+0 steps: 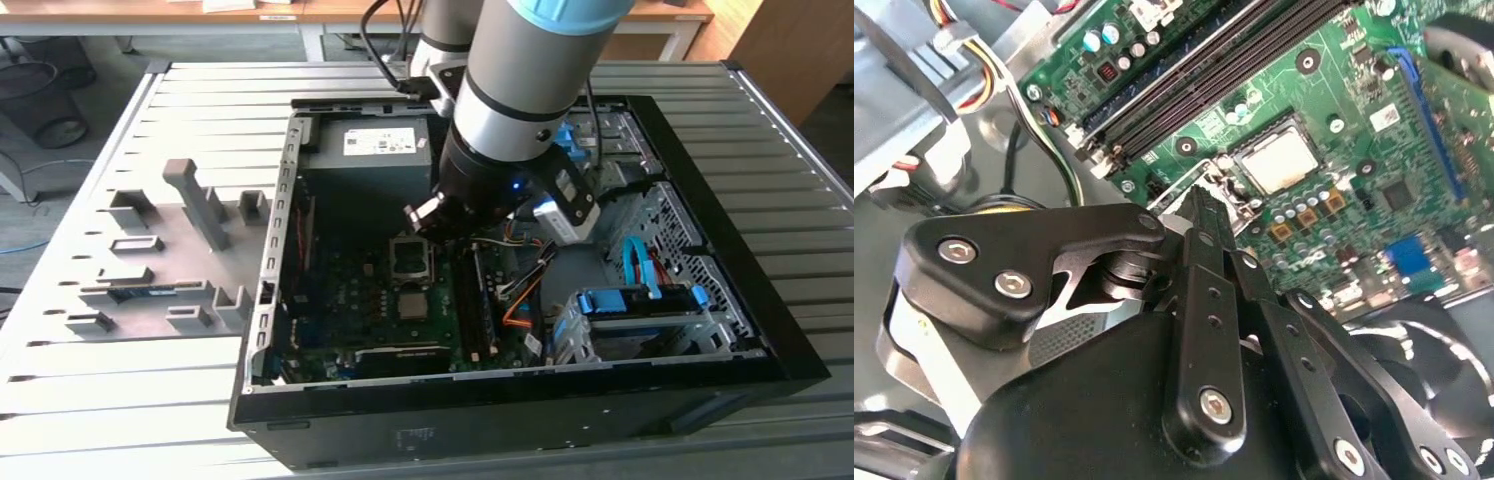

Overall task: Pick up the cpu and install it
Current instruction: 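Close the cpu cover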

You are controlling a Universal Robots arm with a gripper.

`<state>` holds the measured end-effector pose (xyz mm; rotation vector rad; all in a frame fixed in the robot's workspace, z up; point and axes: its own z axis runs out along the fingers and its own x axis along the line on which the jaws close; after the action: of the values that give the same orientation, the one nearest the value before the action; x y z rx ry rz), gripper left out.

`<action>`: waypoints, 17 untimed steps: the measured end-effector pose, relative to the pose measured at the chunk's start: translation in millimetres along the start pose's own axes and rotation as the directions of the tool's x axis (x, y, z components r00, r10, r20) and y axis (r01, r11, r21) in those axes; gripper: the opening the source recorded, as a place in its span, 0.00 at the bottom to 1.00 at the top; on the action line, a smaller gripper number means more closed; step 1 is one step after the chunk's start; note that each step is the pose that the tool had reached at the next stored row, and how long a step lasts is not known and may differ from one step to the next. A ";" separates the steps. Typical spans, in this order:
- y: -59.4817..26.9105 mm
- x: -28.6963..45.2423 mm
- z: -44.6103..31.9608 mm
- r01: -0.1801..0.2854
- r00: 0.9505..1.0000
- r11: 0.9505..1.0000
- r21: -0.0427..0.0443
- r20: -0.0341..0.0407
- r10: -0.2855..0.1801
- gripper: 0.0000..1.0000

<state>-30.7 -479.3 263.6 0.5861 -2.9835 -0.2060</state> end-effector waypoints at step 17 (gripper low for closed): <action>-0.1 -0.1 0.8 0.258 0.965 0.966 0.012 -0.041 -0.257 0.10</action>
<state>-30.7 -479.3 262.8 0.9692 -2.8654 -0.1845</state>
